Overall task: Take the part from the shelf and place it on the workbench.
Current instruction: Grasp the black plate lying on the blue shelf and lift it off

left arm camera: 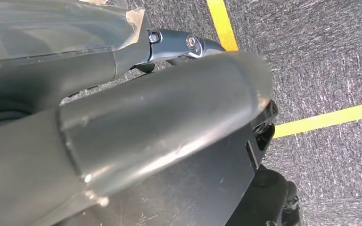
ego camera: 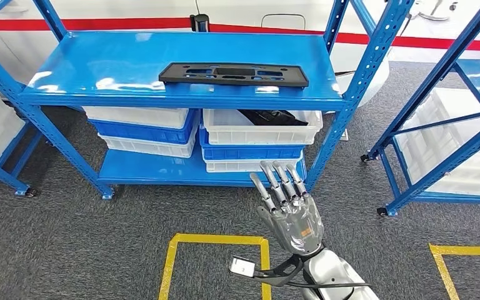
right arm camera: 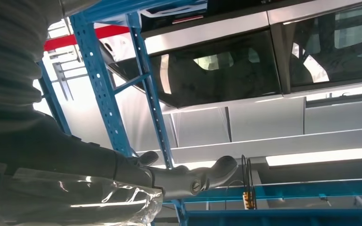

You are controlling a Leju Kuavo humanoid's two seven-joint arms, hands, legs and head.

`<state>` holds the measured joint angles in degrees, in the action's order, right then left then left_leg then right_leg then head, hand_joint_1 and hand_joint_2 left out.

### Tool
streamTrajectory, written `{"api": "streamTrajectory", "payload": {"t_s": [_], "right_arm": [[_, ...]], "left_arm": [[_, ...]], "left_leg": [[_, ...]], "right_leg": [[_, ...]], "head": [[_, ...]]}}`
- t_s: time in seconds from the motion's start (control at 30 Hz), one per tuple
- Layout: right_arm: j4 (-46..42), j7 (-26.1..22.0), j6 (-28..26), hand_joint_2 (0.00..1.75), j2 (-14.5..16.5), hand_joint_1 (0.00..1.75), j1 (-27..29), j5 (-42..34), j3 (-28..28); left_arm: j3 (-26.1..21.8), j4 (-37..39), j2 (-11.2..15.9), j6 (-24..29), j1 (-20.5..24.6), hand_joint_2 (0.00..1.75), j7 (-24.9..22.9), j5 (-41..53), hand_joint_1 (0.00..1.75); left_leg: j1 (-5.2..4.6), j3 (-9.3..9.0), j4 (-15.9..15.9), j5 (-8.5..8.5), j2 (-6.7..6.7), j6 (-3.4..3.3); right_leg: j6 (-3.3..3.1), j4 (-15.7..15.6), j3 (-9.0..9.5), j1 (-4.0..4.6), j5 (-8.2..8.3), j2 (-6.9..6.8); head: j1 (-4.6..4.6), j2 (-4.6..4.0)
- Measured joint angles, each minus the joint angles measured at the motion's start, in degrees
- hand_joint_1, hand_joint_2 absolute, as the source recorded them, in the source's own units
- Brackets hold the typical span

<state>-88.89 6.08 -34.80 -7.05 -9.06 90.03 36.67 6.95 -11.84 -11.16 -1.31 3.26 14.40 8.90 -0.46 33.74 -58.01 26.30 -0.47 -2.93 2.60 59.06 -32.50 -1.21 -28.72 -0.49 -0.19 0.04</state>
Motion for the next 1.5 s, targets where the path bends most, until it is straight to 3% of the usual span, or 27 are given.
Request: {"api": "streamTrajectory", "payload": {"t_s": [0.1, 0.17, 0.2, 0.27, 0.33, 0.37, 0.4, 0.5, 0.53, 0.63, 0.67, 0.7, 0.73, 0.8, 0.87, 1.0, 1.07, 1.13, 1.17, 1.2, 1.23, 1.27, 1.33, 1.37, 1.43, 1.5], "right_arm": [[-0.04, 0.0, 0.02, 1.75, -0.01, 0.0, 0.06, 0.0, -0.2], [0.0, 0.0, 0.06, 1.75, -0.07, 0.0, 0.21, -0.01, -0.27], [0.02, 0.0, 0.09, 1.75, -0.1, 0.0, 0.23, -0.02, -0.32], [0.04, 0.0, 0.11, 1.75, -0.13, 0.0, 0.21, -0.01, -0.48], [0.03, 0.0, 0.11, 1.75, -0.13, 0.0, 0.19, 0.0, -0.61], [0.03, 0.0, 0.11, 1.75, -0.14, 0.0, 0.18, -0.01, -0.64], [0.02, 0.0, 0.11, 1.75, -0.16, 0.0, 0.18, -0.01, -0.66], [0.02, -0.01, 0.11, 1.75, -0.19, 0.0, 0.17, -0.02, -0.69], [0.02, -0.02, 0.11, 1.75, -0.18, 0.0, 0.17, -0.02, -0.69], [0.02, -0.06, 0.11, 1.75, -0.18, 0.0, 0.33, -0.02, -0.72], [0.02, -0.07, 0.11, 1.75, -0.19, 0.0, 0.43, -0.02, -0.73], [0.02, -0.1, 0.11, 1.75, -0.19, 0.0, 0.54, -0.02, -0.73], [0.01, -0.15, 0.11, 1.75, -0.18, 0.0, 0.64, -0.02, -0.75], [-0.04, -0.26, 0.11, 1.75, -0.17, 0.0, 0.78, -0.02, -0.87], [-0.19, -0.32, 0.1, 1.75, -0.17, 0.0, 0.84, -0.02, -1.1], [-0.46, -0.37, 0.05, 1.75, -0.18, 0.0, 0.87, -0.03, -1.33], [-0.58, -0.39, 0.04, 1.75, -0.21, 0.0, 0.92, -0.05, -1.53], [-0.6, -0.4, 0.04, 1.75, -0.25, 0.0, 1.14, -0.07, -1.67], [-0.6, -0.41, 0.04, 1.75, -0.26, 0.0, 1.29, -0.07, -1.71], [-0.6, -0.43, 0.03, 1.75, -0.3, 0.0, 1.41, -0.07, -1.75], [-0.6, -0.44, 0.03, 1.75, -0.33, 0.0, 1.47, -0.07, -1.83], [-0.6, -0.45, 0.03, 1.75, -0.36, 0.0, 1.5, -0.07, -1.92], [-0.6, -0.46, 0.03, 1.75, -0.37, 0.0, 1.49, -0.07, -2.07], [-0.61, -0.47, 0.03, 1.75, -0.35, 0.0, 1.49, -0.07, -2.09], [-0.62, -0.48, 0.02, 1.75, -0.32, 0.0, 1.5, -0.07, -2.1], [-0.62, -0.48, 0.02, 1.75, -0.31, 0.0, 1.49, -0.07, -2.11]], "left_arm": [[0.0, 0.01, -0.03, -0.03, 0.01, 0.0, 0.07, 0.0, 0.0], [0.01, 0.02, -0.03, -0.13, 0.0, 0.0, 0.11, 0.0, 0.0], [0.01, 0.02, -0.04, -0.18, 0.01, 0.0, 0.14, -0.01, 0.0], [0.02, 0.02, -0.09, -0.28, 0.02, 0.0, 0.23, -0.02, 0.0], [0.03, 0.02, -0.16, -0.32, 0.01, 0.0, 0.34, -0.02, 0.0], [0.04, 0.02, -0.19, -0.33, 0.0, 0.0, 0.38, -0.02, 0.0], [0.05, 0.02, -0.19, -0.33, 0.0, 0.0, 0.41, -0.02, 0.0], [0.11, 0.02, -0.03, -0.32, 0.01, 0.0, 0.47, -0.02, 0.0], [0.16, 0.02, 0.04, -0.32, 0.02, 0.0, 0.49, -0.02, 0.0], [0.26, 0.02, 0.22, -0.32, 0.08, 0.0, 0.56, -0.02, 0.0], [0.28, 0.02, 0.3, -0.31, 0.1, 0.0, 0.57, -0.01, 0.0], [0.3, 0.02, 0.38, -0.31, 0.14, 0.0, 0.57, -0.01, 0.0], [0.33, 0.02, 0.47, -0.31, 0.15, 0.0, 0.55, 0.02, 0.0], [0.4, 0.05, 0.64, -0.31, 0.09, 0.0, 0.52, 0.05, 0.0], [0.54, 0.08, 0.71, -0.33, 0.01, 0.0, 0.52, 0.08, 0.0], [0.75, 0.1, 0.62, -0.51, 0.04, 0.0, 0.57, 0.09, 0.0], [0.87, 0.1, 0.53, -0.57, 0.06, 0.0, 0.57, 0.09, 0.0], [1.05, 0.1, 0.51, -0.64, 0.07, 0.0, 0.57, 0.09, 0.0], [1.16, 0.1, 0.5, -0.67, 0.06, 0.0, 0.57, 0.09, 0.0], [1.26, 0.1, 0.49, -0.72, 0.06, 0.0, 0.57, 0.09, 0.0], [1.32, 0.1, 0.46, -0.75, 0.06, 0.0, 0.56, 0.09, 0.0], [1.35, 0.1, 0.43, -0.78, 0.07, 0.0, 0.56, 0.09, 0.0], [1.39, 0.1, 0.31, -0.78, 0.1, 0.0, 0.54, 0.09, 0.0], [1.4, 0.1, 0.27, -0.72, 0.11, 0.0, 0.52, 0.09, 0.0], [1.4, 0.11, 0.28, -0.55, 0.11, 0.0, 0.49, 0.08, 0.0], [1.4, 0.11, 0.31, -0.42, 0.1, 0.0, 0.47, 0.07, 0.0]], "left_leg": [[-0.01, -0.26, 0.36, -0.18, 0.04, -0.69], [-0.25, -0.28, 0.33, -0.11, -0.11, -0.78], [-0.36, -0.34, 0.31, -0.09, -0.24, -0.79], [-0.47, -0.51, 0.25, 0.01, -0.51, -0.69], [-0.73, -0.57, 0.06, 0.25, -0.72, -0.35], [-0.81, -0.55, -0.01, 0.35, -0.76, -0.16], [-0.88, -0.54, -0.03, 0.41, -0.78, 0.02], [-0.72, -0.2, -1.06, 1.36, -0.66, 0.8], [-0.56, 0.59, -2.93, 2.61, -0.57, 1.28], [0.4, 5.57, -13.42, 7.67, -0.27, 2.79], [0.7, 6.71, -15.65, 8.14, -0.18, 3.16], [0.99, 6.79, -15.66, 7.43, -0.06, 3.46], [1.28, 5.72, -13.34, 5.69, 0.08, 3.72], [1.77, 1.89, -5.36, 1.81, 0.26, 4.23], [1.74, -0.3, -0.54, 0.36, 0.08, 3.97], [1.01, -0.59, 0.41, 0.05, -0.19, 1.66], [0.93, -0.76, 0.83, -0.28, -0.09, 0.58], [0.56, -0.73, 0.83, -0.25, -0.02, -0.05], [0.33, -0.74, 0.82, -0.23, -0.04, -0.18], [0.08, -0.76, 0.8, -0.22, -0.1, -0.27], [-0.16, -0.81, 0.79, -0.21, -0.21, -0.31], [-0.36, -0.88, 0.77, -0.2, -0.32, -0.33], [-0.73, -0.94, 0.67, -0.11, -0.49, -0.22], [-0.9, -0.91, 0.55, 0.03, -0.54, -0.21], [-1.12, -0.83, 0.37, 0.24, -0.61, -0.45], [-1.01, -0.84, 0.38, 0.23, -0.59, -0.68]], "right_leg": [[-0.6, 9.87, -4.87, -0.02, -4.25, 0.17], [-0.57, 14.97, -7.63, 0.1, -5.59, 0.23], [-0.33, 14.42, -7.51, 0.21, -4.93, 0.24], [0.16, 7.31, -4.26, 0.42, -1.74, 0.25], [-0.18, 0.43, -1.01, 0.7, 0.91, 0.31], [-0.55, -0.97, -0.37, 0.84, 1.43, 0.33], [-0.94, -1.25, -0.27, 0.97, 1.61, 0.35], [-1.77, -1.58, 0.02, 0.17, 1.94, 0.35], [-2.06, -1.69, 0.13, -0.18, 2.01, 0.33], [-2.44, -1.68, 0.16, -0.39, 2.0, 0.23], [-2.43, -1.67, 0.17, -0.48, 1.99, 0.22], [-2.41, -1.66, 0.21, -0.63, 1.98, 0.23], [-2.34, -1.65, 0.29, -0.81, 1.94, 0.27], [-1.97, -1.62, 0.46, -0.95, 1.8, 0.39], [-1.22, -1.66, 0.4, -0.66, 1.71, 0.46], [0.46, -1.44, 0.07, -0.59, 1.45, 0.42], [0.15, 3.13, -2.11, -0.59, -0.89, 0.43], [-0.42, 11.09, -5.89, -0.4, -4.13, 0.46], [-0.44, 14.09, -7.36, -0.26, -5.04, 0.47], [-0.3, 15.11, -7.86, -0.1, -5.09, 0.47], [-0.08, 13.62, -7.12, 0.11, -4.21, 0.47], [0.05, 10.12, -5.38, 0.3, -2.75, 0.47], [-0.31, 1.86, -1.36, 0.8, 0.16, 0.51], [-0.7, -0.64, -0.14, 0.91, 1.04, 0.53], [-1.25, -1.91, 0.53, 1.0, 1.66, 0.54], [-1.31, -1.89, 0.58, 1.03, 1.71, 0.55]], "head": [[0.19, 0.0], [0.2, 0.0], [0.2, 0.0], [0.21, 0.0], [0.21, 0.0], [0.19, 0.0], [0.17, 0.0], [0.01, 0.0], [-0.19, 0.0], [-0.58, 0.0], [-0.59, 0.0], [-0.6, 0.0], [-0.59, 0.0], [-0.7, 0.0], [-0.77, 0.01], [-0.66, 0.0], [-0.53, 0.0], [-0.42, 0.0], [-0.4, 0.0], [-0.39, 0.0], [-0.38, 0.0], [-0.37, 0.0], [-0.35, 0.0], [-0.38, 0.0], [-0.42, 0.0], [-0.43, 0.0]]}}
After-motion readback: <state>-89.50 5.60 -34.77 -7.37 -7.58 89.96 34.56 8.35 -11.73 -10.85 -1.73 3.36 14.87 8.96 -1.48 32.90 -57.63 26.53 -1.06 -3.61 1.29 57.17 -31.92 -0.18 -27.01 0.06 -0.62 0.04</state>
